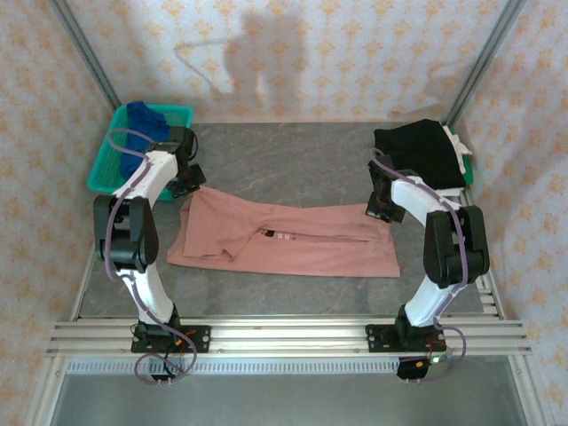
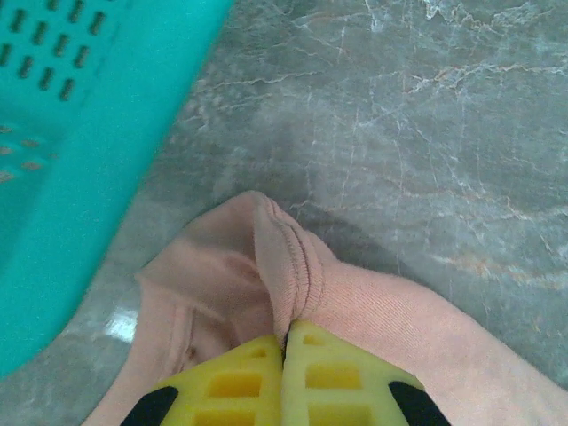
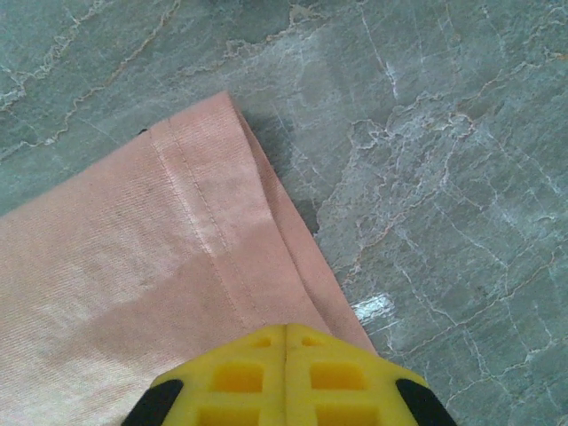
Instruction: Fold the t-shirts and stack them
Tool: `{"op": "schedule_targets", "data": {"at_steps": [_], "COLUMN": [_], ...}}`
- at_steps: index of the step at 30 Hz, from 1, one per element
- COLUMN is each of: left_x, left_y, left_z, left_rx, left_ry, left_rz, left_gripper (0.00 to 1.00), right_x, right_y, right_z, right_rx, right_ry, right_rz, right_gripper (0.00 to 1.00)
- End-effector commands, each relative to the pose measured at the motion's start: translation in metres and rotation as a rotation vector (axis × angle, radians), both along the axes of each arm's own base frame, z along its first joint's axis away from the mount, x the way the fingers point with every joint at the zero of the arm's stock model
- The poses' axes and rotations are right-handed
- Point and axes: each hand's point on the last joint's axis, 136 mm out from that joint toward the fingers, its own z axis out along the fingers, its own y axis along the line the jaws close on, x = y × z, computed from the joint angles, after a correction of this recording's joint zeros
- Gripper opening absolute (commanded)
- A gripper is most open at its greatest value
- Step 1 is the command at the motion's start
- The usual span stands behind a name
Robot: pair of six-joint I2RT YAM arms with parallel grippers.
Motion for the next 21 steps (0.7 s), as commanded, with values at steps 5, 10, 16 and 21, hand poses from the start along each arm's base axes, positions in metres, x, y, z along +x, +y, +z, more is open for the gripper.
{"op": "schedule_targets", "data": {"at_steps": [5,10,16,21], "left_x": [-0.008,-0.013,-0.018,-0.055], "left_y": [0.002,0.018,0.018,-0.024], "left_z": [-0.031,-0.030,-0.001,0.010], "left_rx": [0.002,0.061,0.087,0.070], "left_ry": [0.117,0.148,0.112,0.060], "left_rz": [-0.018,-0.005,-0.016,-0.103], "left_gripper": [0.00,0.44,0.62,0.67], "right_x": [-0.010,-0.007,-0.016,-0.032], "right_y": [0.002,0.012,0.012,0.000], "right_z": [-0.006,-0.015,-0.034,-0.041], "right_rx": [0.024,0.083,0.085,0.022], "right_ry": [0.035,0.036,0.086,0.131], "right_rz": [0.003,0.013,-0.005,-0.037], "right_gripper": [0.12,0.22,0.24,0.31]}}
